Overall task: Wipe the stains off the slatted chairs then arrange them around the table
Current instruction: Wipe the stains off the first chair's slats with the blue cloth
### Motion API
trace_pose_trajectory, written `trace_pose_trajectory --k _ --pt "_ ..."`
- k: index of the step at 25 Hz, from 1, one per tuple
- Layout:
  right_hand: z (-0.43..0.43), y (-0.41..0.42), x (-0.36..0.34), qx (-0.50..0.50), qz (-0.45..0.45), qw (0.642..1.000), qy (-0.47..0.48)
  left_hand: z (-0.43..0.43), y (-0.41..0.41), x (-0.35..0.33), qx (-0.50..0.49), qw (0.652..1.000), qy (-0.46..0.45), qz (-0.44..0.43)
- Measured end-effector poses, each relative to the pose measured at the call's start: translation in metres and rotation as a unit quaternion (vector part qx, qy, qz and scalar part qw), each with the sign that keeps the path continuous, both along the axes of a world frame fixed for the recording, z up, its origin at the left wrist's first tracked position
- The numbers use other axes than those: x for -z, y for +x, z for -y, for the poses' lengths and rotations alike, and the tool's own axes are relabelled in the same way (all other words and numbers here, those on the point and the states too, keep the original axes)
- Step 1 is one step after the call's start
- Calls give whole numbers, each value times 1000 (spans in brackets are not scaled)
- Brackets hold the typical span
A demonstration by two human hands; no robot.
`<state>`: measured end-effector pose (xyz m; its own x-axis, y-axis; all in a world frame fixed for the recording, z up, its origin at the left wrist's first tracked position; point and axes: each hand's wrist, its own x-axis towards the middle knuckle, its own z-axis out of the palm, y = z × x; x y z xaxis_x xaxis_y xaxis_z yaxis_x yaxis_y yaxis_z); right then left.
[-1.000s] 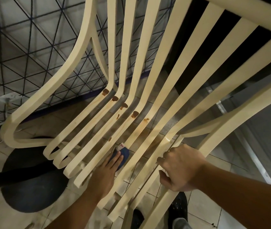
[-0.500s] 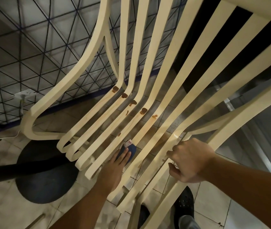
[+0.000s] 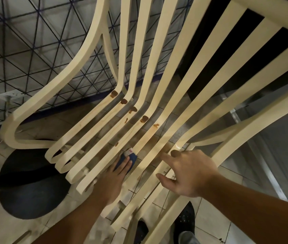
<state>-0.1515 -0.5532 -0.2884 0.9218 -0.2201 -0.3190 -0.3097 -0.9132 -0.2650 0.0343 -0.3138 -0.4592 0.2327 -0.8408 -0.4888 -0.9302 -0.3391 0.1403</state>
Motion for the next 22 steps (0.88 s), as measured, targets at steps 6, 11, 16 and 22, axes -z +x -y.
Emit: trace_pose_trajectory --k 6,11,16,22 --pt "-1 4 -3 0 -28 999 -17 109 -5 11 1 999 -27 -36" --pt "-1 4 -4 -1 -52 998 -28 121 -4 3 30 999 -43 -6" --pt "-1 5 -8 7 -55 998 -25 92 0 7 18 1000 6 -18" --pt "-1 6 -8 13 -57 998 -24 121 -6 0 6 1000 8 -20"
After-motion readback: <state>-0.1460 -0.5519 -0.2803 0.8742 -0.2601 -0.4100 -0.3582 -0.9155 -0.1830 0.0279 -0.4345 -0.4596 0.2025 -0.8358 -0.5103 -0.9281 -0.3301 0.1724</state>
